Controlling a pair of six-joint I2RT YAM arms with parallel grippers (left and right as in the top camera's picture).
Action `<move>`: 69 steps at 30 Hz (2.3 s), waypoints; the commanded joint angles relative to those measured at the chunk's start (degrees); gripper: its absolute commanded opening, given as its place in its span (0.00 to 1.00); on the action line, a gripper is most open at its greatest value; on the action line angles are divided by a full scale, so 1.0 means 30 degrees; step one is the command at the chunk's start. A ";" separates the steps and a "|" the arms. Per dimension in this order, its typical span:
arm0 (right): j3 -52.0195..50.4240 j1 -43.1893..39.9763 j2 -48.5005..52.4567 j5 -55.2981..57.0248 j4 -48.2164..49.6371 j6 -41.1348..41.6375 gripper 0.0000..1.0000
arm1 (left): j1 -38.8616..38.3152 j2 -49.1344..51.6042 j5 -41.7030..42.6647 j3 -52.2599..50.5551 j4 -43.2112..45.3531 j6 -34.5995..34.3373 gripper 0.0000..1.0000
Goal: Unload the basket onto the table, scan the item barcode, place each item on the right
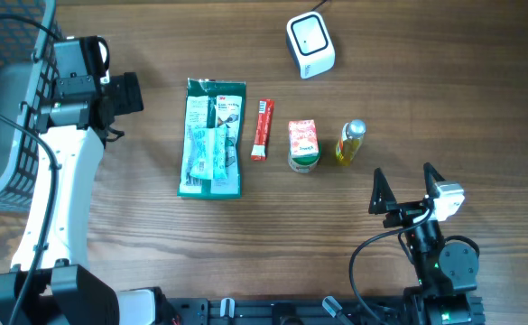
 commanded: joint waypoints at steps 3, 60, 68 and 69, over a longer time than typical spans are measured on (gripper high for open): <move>-0.0015 -0.0095 -0.0066 0.0233 0.0044 -0.0007 1.00 | 0.0007 0.0000 -0.0168 0.0029 0.0000 0.0204 1.00; 2.6673 -0.0073 2.3292 -0.4422 -2.0815 0.0262 0.96 | 0.0007 0.0000 -0.0168 0.0029 0.0000 0.0204 1.00; 2.6665 -0.0058 2.6374 -0.4350 -2.2010 -0.0015 0.87 | 0.0007 0.0000 -0.0160 0.0029 0.0000 0.0204 1.00; 2.6665 -0.0051 2.6680 -0.4233 -2.2032 -0.0007 0.87 | 0.0007 0.0000 -0.0168 0.0029 0.0000 0.0204 1.00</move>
